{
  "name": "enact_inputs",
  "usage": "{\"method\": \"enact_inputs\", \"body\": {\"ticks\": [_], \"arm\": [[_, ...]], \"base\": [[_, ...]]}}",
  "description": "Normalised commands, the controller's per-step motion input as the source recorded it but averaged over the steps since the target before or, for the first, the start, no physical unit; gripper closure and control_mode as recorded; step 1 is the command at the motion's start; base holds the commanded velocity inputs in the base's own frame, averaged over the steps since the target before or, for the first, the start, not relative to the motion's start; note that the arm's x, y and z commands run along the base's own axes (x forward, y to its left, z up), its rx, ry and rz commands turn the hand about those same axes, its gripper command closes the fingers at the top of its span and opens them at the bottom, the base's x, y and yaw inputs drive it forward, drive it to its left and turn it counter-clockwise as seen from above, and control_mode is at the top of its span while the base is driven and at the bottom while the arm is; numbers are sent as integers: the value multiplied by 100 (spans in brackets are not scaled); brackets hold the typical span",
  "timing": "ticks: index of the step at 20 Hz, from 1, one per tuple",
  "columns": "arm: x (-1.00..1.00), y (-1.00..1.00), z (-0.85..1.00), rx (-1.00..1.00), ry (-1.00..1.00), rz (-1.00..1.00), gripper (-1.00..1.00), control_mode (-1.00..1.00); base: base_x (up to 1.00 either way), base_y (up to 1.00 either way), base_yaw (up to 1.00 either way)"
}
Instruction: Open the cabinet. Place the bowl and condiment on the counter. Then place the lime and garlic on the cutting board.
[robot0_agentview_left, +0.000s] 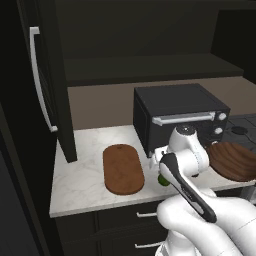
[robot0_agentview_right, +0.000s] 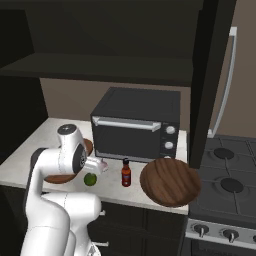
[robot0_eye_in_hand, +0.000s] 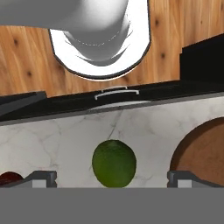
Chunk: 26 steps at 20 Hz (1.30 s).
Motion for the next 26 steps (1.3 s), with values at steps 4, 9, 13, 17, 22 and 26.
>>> {"method": "enact_inputs", "body": {"ticks": [4,9,13,17,22,26], "arm": [[4,0,-26,0,0,0,-100,-100],[0,0,-38,0,0,0,-100,-100],[0,0,-38,0,0,0,-100,-100],[0,0,-35,0,0,0,-100,-100],[0,0,-36,0,0,0,-100,-100],[0,0,-37,0,0,0,-100,-100]], "base": [[0,0,0],[0,0,0],[0,0,0],[0,0,0],[0,0,0],[0,0,0]]}}
